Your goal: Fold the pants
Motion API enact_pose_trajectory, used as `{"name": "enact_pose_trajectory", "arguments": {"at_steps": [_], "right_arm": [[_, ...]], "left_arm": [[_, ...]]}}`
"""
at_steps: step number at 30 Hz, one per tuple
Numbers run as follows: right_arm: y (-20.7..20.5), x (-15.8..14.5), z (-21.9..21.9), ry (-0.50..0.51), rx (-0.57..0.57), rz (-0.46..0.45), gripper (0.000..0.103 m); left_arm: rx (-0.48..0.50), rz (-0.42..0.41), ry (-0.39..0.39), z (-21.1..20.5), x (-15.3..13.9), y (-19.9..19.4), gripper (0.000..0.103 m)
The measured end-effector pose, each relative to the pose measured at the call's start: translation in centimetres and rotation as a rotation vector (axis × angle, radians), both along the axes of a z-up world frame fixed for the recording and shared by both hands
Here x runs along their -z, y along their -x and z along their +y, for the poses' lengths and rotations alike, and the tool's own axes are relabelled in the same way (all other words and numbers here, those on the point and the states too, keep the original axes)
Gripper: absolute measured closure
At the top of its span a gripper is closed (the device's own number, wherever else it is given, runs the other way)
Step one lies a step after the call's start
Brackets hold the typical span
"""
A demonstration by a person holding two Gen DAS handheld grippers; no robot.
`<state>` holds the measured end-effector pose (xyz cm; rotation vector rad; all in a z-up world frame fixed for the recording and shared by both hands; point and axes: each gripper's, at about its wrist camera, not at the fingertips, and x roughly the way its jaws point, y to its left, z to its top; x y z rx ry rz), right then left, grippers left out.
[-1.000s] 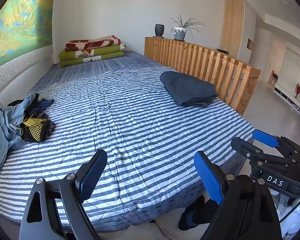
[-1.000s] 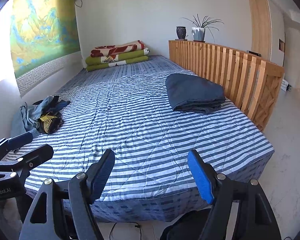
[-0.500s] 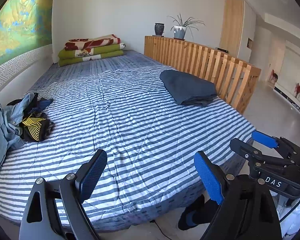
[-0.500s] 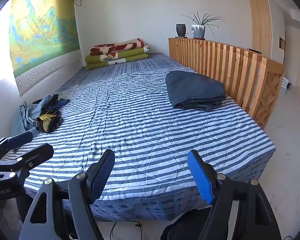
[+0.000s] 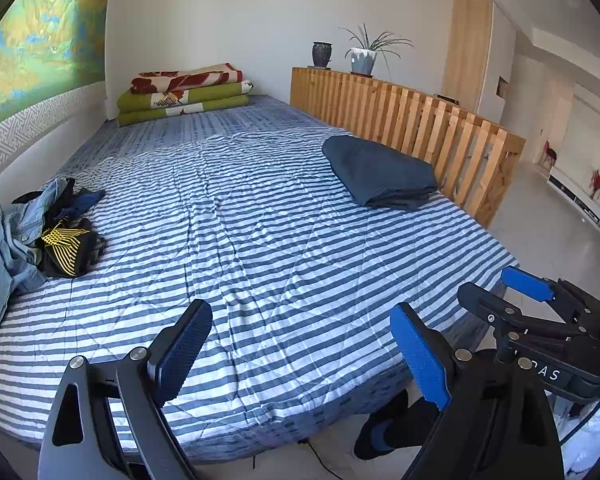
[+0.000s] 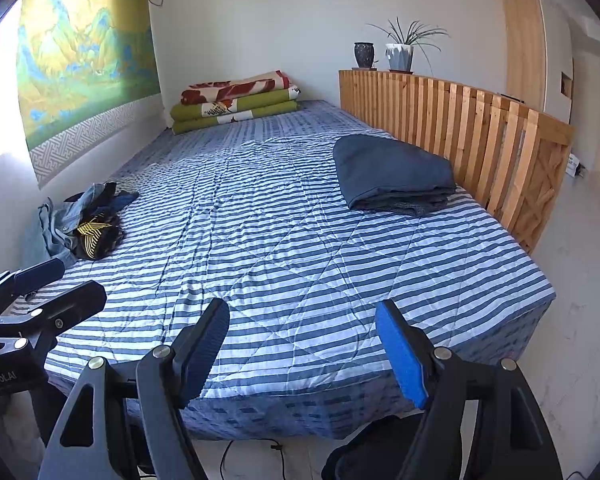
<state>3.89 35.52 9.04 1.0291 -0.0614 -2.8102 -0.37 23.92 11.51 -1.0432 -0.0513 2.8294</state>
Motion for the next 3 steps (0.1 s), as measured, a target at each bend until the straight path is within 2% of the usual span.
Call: {"name": "enact_pose_trajectory", "arguments": {"at_steps": [3], "right_arm": [[0.14, 0.33, -0.17, -0.001, -0.001, -0.007, 0.031]], "left_arm": [[-0.007, -0.009, -0.002, -0.41, 0.4, 0.44, 0.01]]}}
